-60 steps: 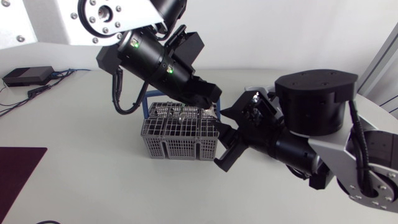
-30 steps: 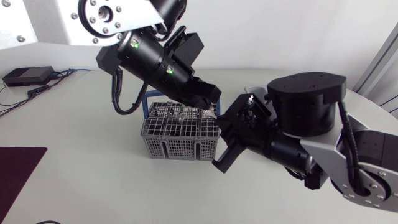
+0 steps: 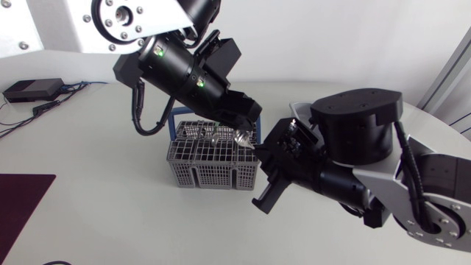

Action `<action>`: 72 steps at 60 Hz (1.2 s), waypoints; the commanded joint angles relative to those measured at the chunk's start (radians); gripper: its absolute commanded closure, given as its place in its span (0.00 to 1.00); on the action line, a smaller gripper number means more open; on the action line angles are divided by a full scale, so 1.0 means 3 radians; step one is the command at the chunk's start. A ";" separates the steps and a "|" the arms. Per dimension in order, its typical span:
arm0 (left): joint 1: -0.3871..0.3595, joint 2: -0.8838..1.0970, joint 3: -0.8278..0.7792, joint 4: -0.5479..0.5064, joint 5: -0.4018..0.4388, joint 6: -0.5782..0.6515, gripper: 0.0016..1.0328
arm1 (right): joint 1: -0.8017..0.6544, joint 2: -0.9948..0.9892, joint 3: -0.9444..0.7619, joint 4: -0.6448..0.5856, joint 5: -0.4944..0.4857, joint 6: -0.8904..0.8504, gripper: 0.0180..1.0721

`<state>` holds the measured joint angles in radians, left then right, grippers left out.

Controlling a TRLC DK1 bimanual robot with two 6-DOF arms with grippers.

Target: Unload the cutlery basket into the drawer organizer.

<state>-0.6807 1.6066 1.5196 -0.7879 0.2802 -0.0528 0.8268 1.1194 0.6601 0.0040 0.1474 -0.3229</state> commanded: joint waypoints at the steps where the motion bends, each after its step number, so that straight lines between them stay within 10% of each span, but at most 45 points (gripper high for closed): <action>1: 0.0050 -0.0130 0.0145 0.0003 0.0027 -0.0023 0.19 | 0.0015 -0.0162 -0.0017 -0.0100 -0.0047 -0.0049 0.93; 39: 0.0531 -0.0523 -0.0279 -0.0124 -0.0208 0.0508 0.14 | -0.2383 -0.0950 -0.0176 -0.1573 -0.2271 -0.1685 0.94; 72: 0.0551 -0.0487 -0.0750 -0.0084 -0.0295 0.0693 0.13 | -0.4096 0.0559 0.0100 -0.1880 -0.2895 -0.4062 0.94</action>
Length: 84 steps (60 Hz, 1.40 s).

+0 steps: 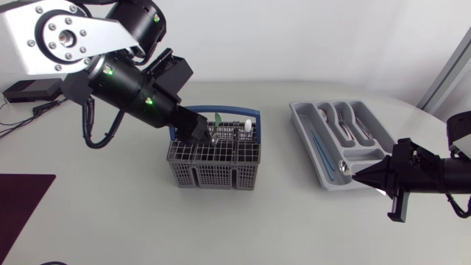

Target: Unload the cutlery basket into the drawer organizer.

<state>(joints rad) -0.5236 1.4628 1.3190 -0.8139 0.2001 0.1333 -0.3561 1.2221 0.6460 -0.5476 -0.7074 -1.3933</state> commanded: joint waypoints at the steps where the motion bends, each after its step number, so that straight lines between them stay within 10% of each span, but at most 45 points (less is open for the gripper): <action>1: 0.0027 -0.0008 -0.0086 0.0003 -0.0028 0.0072 0.13 | -0.0194 0.0278 0.0178 -0.0041 -0.0045 -0.0566 0.94; 53: -0.0050 0.0048 -0.0199 0.0003 -0.0130 0.0057 0.11 | -0.0398 0.1894 0.1012 0.0588 0.0809 -0.1798 0.93; 84: -0.0075 0.0007 -0.0245 0.0003 -0.0130 0.0077 0.09 | -0.0373 0.1024 0.0526 0.0670 0.0671 -0.1384 0.04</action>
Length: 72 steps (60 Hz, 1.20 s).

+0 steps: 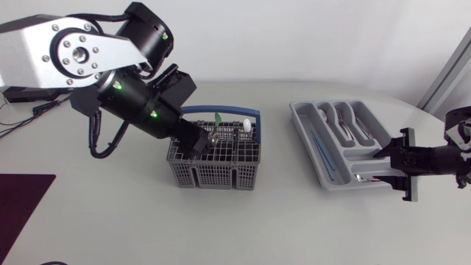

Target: Unload the cutlery basket into the drawer organizer.

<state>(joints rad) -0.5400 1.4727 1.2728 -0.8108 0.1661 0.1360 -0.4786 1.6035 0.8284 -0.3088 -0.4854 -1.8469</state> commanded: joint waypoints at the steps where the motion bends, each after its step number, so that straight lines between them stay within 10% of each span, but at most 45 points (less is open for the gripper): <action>1: -0.0026 -0.0026 -0.0096 -0.0007 -0.0017 0.0068 0.09 | 0.0041 -0.0314 -0.0087 -0.0198 -0.0095 0.0153 0.04; 33: -0.0726 0.0153 0.0037 0.0218 -0.0942 -0.0065 0.09 | 0.0210 -0.1168 -0.0476 -0.0817 -0.0836 0.1411 0.04; 72: -0.0568 -0.0087 -0.0208 0.0300 -0.0968 -0.0070 0.09 | 0.2127 -0.1766 -0.0496 -0.0167 -0.0611 0.4142 0.08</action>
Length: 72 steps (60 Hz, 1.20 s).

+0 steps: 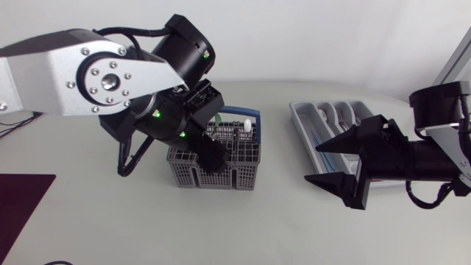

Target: Unload the cutlery basket into the drawer organizer.

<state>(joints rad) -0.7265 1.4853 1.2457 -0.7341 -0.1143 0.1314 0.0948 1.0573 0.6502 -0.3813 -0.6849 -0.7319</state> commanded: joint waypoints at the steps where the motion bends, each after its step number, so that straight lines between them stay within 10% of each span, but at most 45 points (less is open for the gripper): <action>1: 0.0065 -0.0144 -0.0144 0.0059 -0.0038 -0.0055 0.09 | 0.0277 0.0070 0.0108 0.0110 0.0079 0.0491 0.08; 28: 0.0351 -0.0738 -0.0747 0.0494 0.0008 0.0119 0.09 | 0.1249 0.0878 0.0670 0.0657 0.0519 0.1780 0.08; 72: 0.1368 -0.1203 -0.1545 0.1194 0.1081 0.0794 0.08 | 0.2021 0.2013 0.1243 0.1608 0.1337 0.2941 0.08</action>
<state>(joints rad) -0.3447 1.1282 0.8082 -0.3904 0.1738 0.3233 0.6811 1.6302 1.0103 0.0711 -0.3073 0.1020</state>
